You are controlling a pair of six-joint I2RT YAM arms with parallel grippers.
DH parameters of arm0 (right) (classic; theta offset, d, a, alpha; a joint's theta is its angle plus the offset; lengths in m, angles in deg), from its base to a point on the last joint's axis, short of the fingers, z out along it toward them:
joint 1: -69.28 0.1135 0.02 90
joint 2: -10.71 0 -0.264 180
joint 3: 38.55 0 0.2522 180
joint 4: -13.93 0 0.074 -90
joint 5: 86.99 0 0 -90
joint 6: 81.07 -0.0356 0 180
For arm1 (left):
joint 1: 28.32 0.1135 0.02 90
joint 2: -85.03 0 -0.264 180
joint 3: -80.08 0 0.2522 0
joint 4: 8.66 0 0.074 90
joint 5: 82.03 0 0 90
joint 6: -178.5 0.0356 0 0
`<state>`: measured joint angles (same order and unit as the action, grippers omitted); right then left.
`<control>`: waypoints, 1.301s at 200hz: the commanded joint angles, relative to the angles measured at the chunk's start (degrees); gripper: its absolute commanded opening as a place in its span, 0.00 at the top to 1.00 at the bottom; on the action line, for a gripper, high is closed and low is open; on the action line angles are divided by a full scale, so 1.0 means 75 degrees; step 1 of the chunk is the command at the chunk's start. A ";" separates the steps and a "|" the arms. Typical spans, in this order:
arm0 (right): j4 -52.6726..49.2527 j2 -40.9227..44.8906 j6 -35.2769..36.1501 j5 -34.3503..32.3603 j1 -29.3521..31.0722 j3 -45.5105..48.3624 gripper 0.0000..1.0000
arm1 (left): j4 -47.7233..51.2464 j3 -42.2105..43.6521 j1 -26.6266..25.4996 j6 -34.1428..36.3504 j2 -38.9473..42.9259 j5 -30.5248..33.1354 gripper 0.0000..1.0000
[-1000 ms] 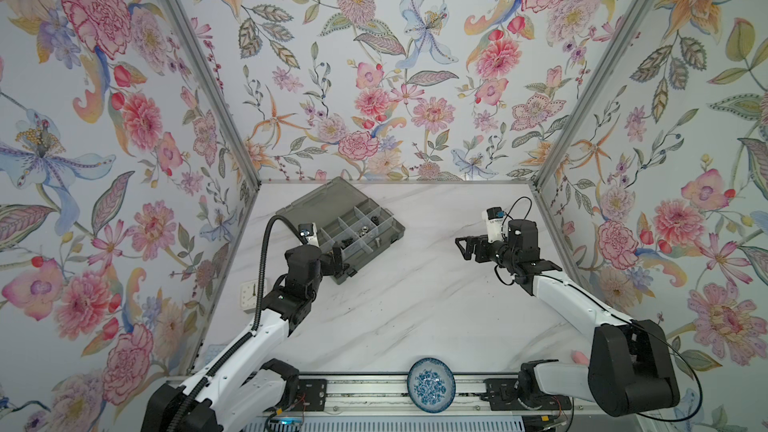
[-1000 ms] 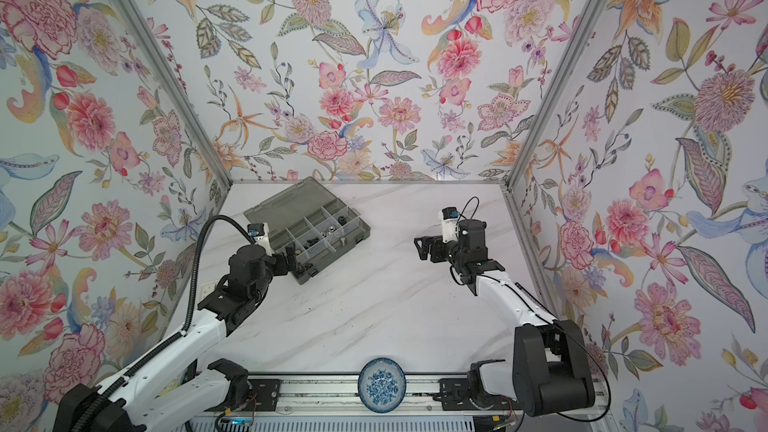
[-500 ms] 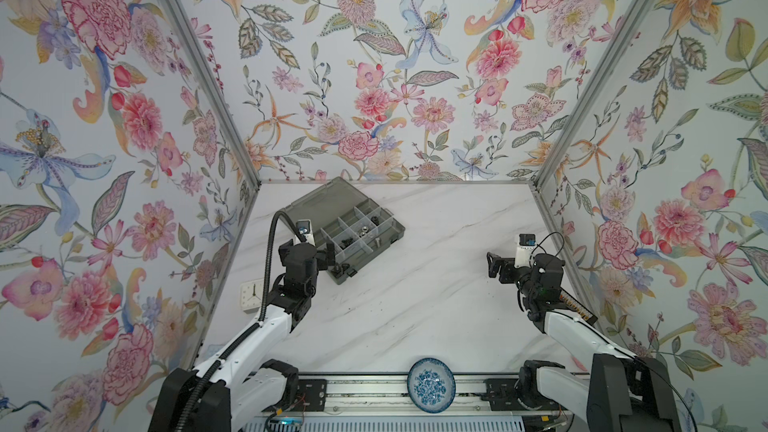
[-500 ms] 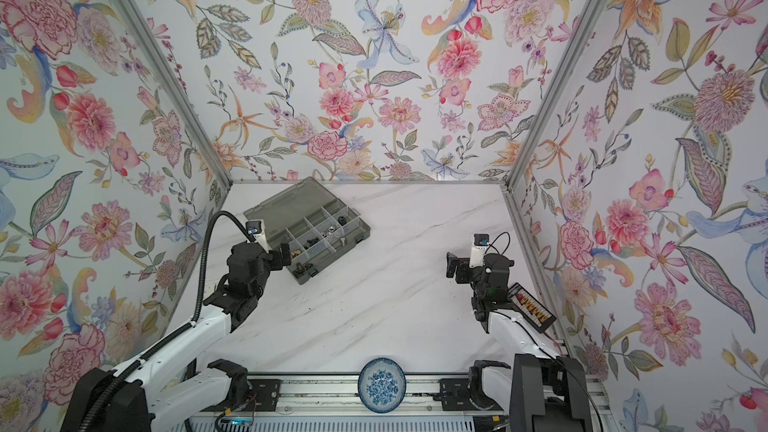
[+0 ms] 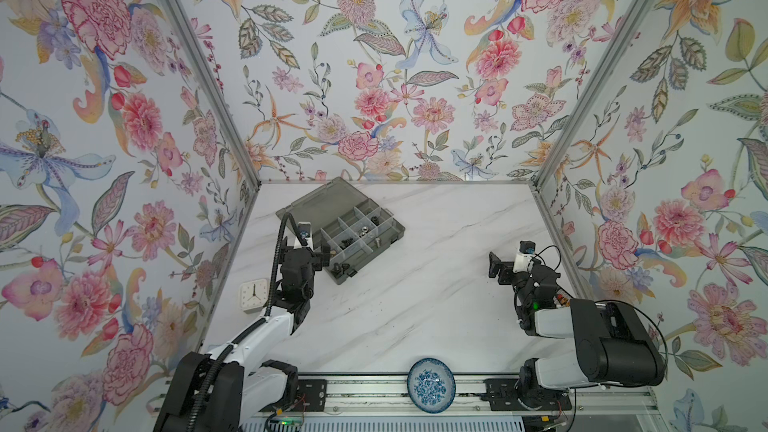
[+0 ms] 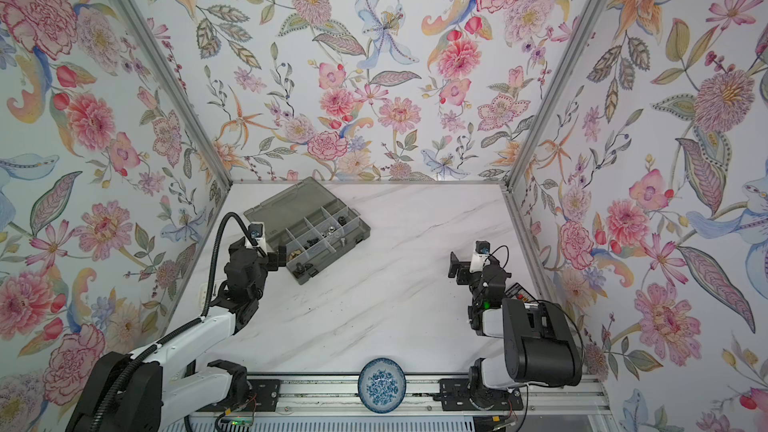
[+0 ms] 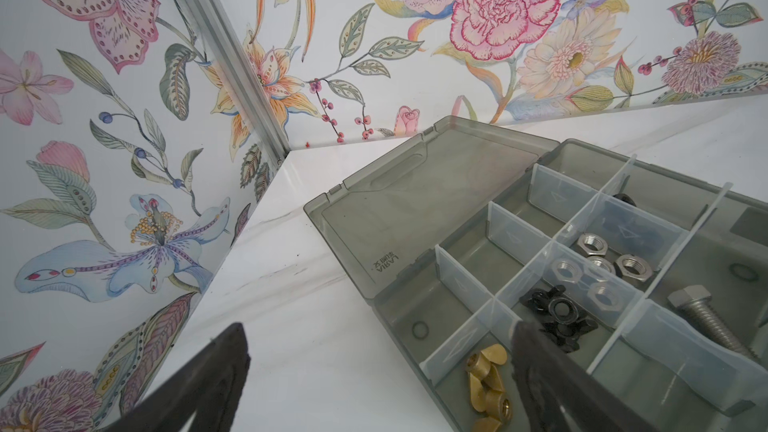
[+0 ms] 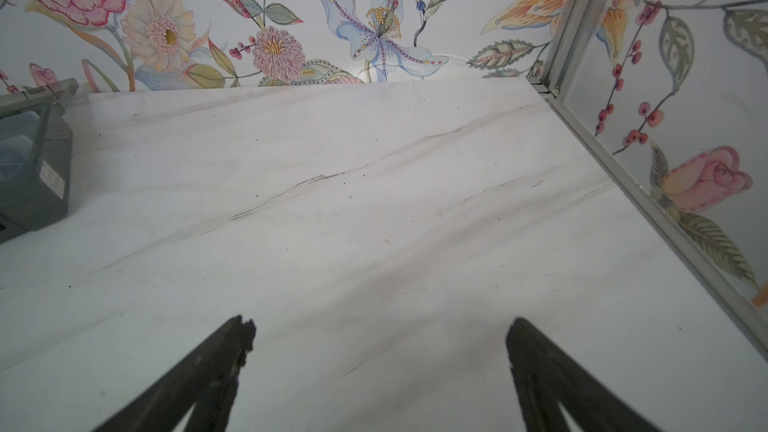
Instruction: Sort the screws and nuts into containers
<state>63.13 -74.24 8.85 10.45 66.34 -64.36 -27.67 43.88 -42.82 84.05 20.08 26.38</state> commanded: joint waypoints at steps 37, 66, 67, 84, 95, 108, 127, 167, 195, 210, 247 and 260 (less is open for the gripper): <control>0.0509 -0.0488 0.0564 -0.0746 0.0633 -0.0390 0.01 | -0.3077 0.0887 0.0812 0.0747 -0.1040 -0.0260 0.00; 0.0396 -0.0457 0.0561 -0.0735 0.0619 -0.0420 0.01 | -0.3818 0.0911 0.1057 0.0390 -0.1668 -0.0317 0.01; 0.0383 -0.0454 0.0567 -0.0741 0.0617 -0.0420 0.01 | -0.3843 0.0914 0.1056 0.0386 -0.1684 -0.0326 0.01; 0.0349 -0.0463 0.0551 -0.0749 0.0620 -0.0446 0.01 | -0.4433 0.1022 0.1125 0.0385 -0.2034 -0.0288 0.01; 0.0282 -0.0462 0.0538 -0.0770 0.0605 -0.0479 0.01 | -0.4310 0.0942 0.1171 0.0359 -0.2103 -0.0278 0.00; 0.0234 -0.0463 0.0507 -0.0797 0.0593 -0.0513 0.01 | -0.4738 0.1023 0.1207 0.0390 -0.2344 -0.0291 0.01; 0.0231 -0.0463 0.0506 -0.0782 0.0591 -0.0515 0.01 | -0.5788 0.1198 0.1207 0.0357 -0.3012 0.0043 0.01; 0.0219 -0.0463 0.0513 -0.0768 0.0580 -0.0531 0.01 | -0.6572 0.1475 0.1196 0.0330 -0.3407 0.0257 0.01; 0.0219 -0.0463 0.0512 -0.0778 0.0580 -0.0514 0.01 | -0.6485 0.1457 0.1186 0.0337 -0.3399 0.0234 0.01; 0.0222 -0.0463 0.0506 -0.0770 0.0580 -0.0524 0.01 | -0.6638 0.1485 0.1161 0.0452 -0.3431 0.0088 0.01; 0.0213 -0.0463 0.0497 -0.0761 0.0577 -0.0526 0.01 | -0.6563 0.1456 0.1133 0.0513 -0.3427 0.0023 0.01; 0.0221 -0.0463 0.0497 -0.0759 0.0579 -0.0526 0.01 | -0.6608 0.1456 0.1133 0.0519 -0.3446 0.0020 0.01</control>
<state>64.72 -77.27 12.19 5.29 70.90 -67.31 -74.34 54.46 -34.32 87.46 -5.40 26.62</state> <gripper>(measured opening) 0.992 0.994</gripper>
